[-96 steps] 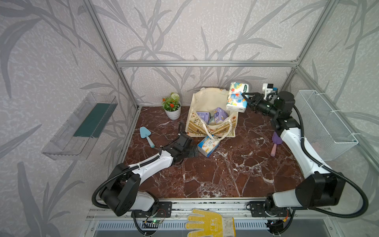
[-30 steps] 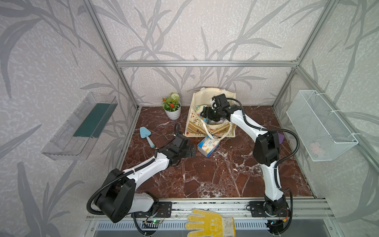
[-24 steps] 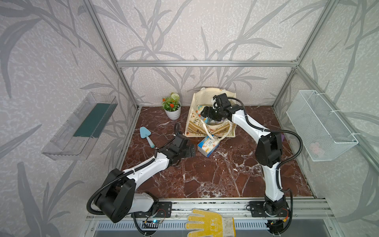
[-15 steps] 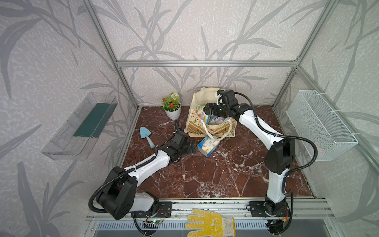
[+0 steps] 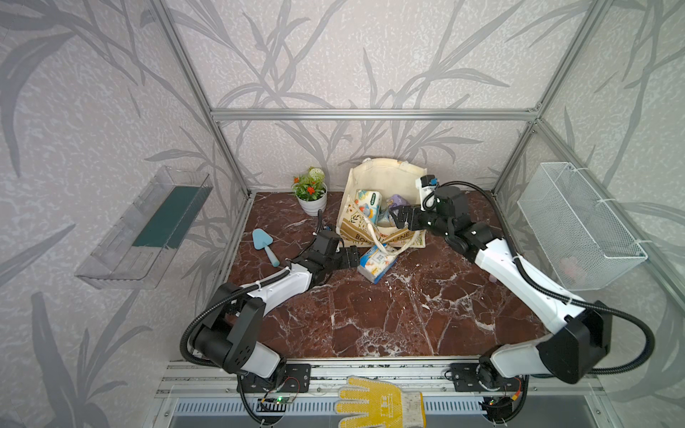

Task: Put tissues into the canvas bag
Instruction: Place the pack of facial tissues in the canvas bag, then pick up the pack of facial tissues from the center of the board.

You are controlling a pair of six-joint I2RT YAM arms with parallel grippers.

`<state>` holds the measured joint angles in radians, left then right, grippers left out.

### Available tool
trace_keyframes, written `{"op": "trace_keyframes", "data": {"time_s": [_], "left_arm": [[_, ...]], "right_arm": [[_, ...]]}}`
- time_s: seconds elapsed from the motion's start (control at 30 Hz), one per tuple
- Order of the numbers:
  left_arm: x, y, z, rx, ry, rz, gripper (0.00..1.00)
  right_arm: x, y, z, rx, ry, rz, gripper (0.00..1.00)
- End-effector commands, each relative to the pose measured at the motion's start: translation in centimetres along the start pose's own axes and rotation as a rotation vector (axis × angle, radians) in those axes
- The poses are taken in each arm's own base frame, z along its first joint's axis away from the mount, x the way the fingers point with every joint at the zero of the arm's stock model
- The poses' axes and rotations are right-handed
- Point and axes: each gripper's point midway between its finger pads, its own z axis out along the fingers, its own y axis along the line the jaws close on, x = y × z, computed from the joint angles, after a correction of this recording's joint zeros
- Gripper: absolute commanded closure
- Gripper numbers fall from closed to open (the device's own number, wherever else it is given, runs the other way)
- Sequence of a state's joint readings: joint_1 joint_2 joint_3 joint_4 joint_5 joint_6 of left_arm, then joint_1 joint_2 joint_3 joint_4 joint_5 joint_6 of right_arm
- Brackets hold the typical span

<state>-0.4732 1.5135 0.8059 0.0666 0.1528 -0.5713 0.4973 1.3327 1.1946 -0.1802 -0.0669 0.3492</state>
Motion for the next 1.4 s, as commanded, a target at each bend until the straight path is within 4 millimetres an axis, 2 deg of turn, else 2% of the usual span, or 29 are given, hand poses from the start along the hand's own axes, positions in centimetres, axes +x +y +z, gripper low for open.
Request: {"op": "trace_keyframes", "data": {"time_s": [0.0,0.13,0.33,0.43,0.63,0.8,0.93,1.2,1.37], "left_arm": [[-1.5,-2.2,0.3,0.104,-0.024,0.014,0.01],[-1.1,-2.2,1.0,0.108,-0.008,0.013,0.01],[-0.6,-3.1,2.1,0.163,0.026,0.004,0.04],[-0.5,-3.6,2.3,0.189,0.037,0.004,0.07],[0.6,-4.4,3.1,0.236,0.079,-0.001,0.13],[1.6,-5.7,3.4,0.297,0.106,0.000,0.17],[3.0,-6.9,3.4,0.334,0.144,0.004,0.23],[5.1,-8.7,1.4,0.421,0.178,-0.008,0.27],[6.0,-8.2,-0.1,0.429,0.167,-0.045,0.27]], "right_arm": [[-1.3,-0.9,-2.9,0.039,-0.135,-0.046,0.01],[0.9,-2.4,-5.2,0.082,-0.126,-0.032,0.01],[6.7,-4.7,-5.9,0.109,-0.085,0.049,0.00],[9.1,-6.0,-6.1,0.131,-0.095,0.123,0.03],[15.3,-7.7,-4.3,0.122,-0.019,0.303,0.10],[18.9,-8.3,-2.7,0.100,0.021,0.411,0.10],[20.5,-8.1,-1.5,0.066,0.055,0.447,0.08],[21.1,-7.4,0.7,0.014,0.082,0.481,0.05],[21.2,-6.9,2.3,-0.024,0.087,0.509,0.05]]}}
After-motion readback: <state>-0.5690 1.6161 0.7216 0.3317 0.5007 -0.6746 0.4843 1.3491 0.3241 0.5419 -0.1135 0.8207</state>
